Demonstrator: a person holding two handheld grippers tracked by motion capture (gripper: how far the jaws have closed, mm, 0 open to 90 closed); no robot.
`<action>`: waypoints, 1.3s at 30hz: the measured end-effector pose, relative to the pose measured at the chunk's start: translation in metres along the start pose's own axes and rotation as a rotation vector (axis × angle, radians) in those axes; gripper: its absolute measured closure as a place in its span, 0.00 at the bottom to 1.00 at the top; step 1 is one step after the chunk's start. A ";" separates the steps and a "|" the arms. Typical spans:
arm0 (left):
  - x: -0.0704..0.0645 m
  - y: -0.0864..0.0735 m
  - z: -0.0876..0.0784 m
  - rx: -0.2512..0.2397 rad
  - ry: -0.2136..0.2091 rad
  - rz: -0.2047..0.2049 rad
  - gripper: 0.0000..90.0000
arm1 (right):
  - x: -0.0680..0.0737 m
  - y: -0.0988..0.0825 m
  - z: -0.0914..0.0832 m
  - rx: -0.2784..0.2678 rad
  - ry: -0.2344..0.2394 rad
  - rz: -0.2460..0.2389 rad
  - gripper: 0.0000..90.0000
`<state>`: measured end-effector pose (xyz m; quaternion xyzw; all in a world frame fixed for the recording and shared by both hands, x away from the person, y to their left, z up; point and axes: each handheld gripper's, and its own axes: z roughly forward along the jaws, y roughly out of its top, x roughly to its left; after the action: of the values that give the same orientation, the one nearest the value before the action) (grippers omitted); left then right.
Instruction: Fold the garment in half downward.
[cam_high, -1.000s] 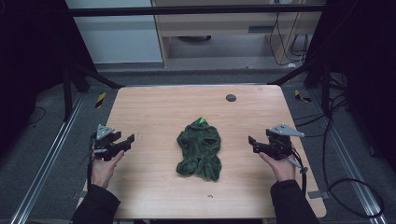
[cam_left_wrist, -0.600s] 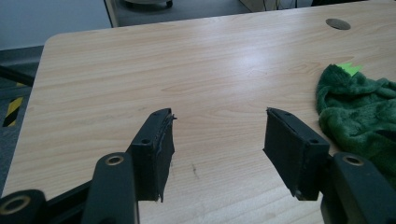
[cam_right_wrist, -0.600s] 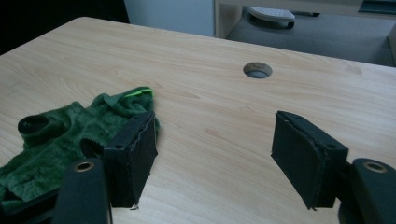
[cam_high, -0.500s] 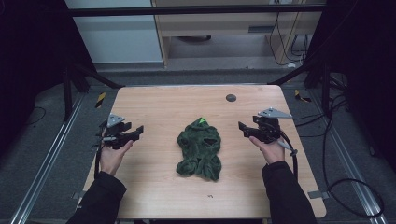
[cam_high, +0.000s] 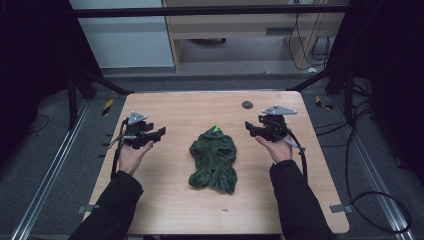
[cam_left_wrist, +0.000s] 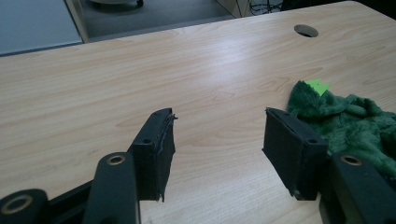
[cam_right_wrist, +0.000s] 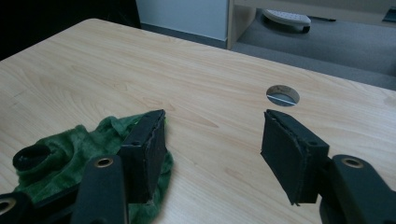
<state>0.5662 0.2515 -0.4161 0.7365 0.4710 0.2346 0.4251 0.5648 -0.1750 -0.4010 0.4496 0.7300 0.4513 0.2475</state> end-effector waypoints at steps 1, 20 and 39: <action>-0.001 0.002 0.003 -0.004 -0.001 0.001 0.47 | 0.000 0.000 0.000 0.000 0.000 0.000 0.45; -0.024 0.014 0.054 0.039 -0.060 0.024 0.51 | 0.013 0.002 0.048 0.053 0.041 -0.009 0.54; -0.052 0.002 0.085 0.141 -0.121 0.073 0.56 | 0.023 -0.027 0.073 0.149 0.073 -0.013 0.61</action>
<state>0.6075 0.1700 -0.4562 0.7942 0.4324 0.1713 0.3910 0.5983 -0.1274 -0.4578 0.4453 0.7730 0.4104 0.1893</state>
